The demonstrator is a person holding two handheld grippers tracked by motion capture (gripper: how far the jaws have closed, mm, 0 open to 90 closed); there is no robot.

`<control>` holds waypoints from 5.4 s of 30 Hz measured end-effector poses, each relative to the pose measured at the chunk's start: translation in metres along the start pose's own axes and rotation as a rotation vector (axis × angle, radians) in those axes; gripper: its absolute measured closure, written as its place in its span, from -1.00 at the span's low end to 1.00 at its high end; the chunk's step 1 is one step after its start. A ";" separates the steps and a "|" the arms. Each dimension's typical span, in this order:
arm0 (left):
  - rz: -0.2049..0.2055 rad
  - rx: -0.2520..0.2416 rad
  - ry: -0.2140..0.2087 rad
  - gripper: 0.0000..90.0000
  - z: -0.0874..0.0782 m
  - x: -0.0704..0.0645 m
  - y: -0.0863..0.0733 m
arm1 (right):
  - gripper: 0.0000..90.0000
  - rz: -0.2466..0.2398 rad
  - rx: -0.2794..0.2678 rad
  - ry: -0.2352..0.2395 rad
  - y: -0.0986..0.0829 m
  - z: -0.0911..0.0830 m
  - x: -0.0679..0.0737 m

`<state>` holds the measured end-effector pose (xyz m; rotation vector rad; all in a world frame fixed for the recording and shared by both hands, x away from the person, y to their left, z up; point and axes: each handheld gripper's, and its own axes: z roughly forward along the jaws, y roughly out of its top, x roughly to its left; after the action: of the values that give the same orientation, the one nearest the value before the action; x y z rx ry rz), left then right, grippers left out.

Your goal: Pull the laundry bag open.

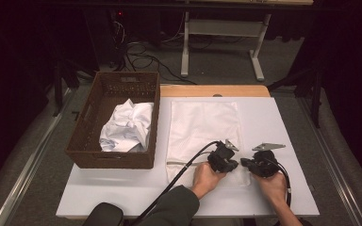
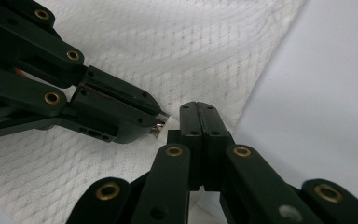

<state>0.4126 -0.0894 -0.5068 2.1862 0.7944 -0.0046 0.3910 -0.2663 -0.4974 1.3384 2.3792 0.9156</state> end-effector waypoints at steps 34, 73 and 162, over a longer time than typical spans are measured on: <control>0.033 0.021 0.028 0.92 -0.030 0.006 -0.004 | 1.00 -0.027 0.007 -0.057 -0.002 0.006 0.009; 0.015 -0.008 0.058 0.92 -0.078 0.025 -0.025 | 1.00 -0.042 0.008 -0.058 -0.002 0.006 0.009; 0.021 -0.016 0.273 0.91 -0.152 0.046 -0.074 | 1.00 -0.033 0.011 -0.081 -0.001 0.006 0.013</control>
<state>0.3718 0.0761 -0.4650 2.2078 0.9180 0.3159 0.3866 -0.2537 -0.5019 1.3112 2.3413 0.8243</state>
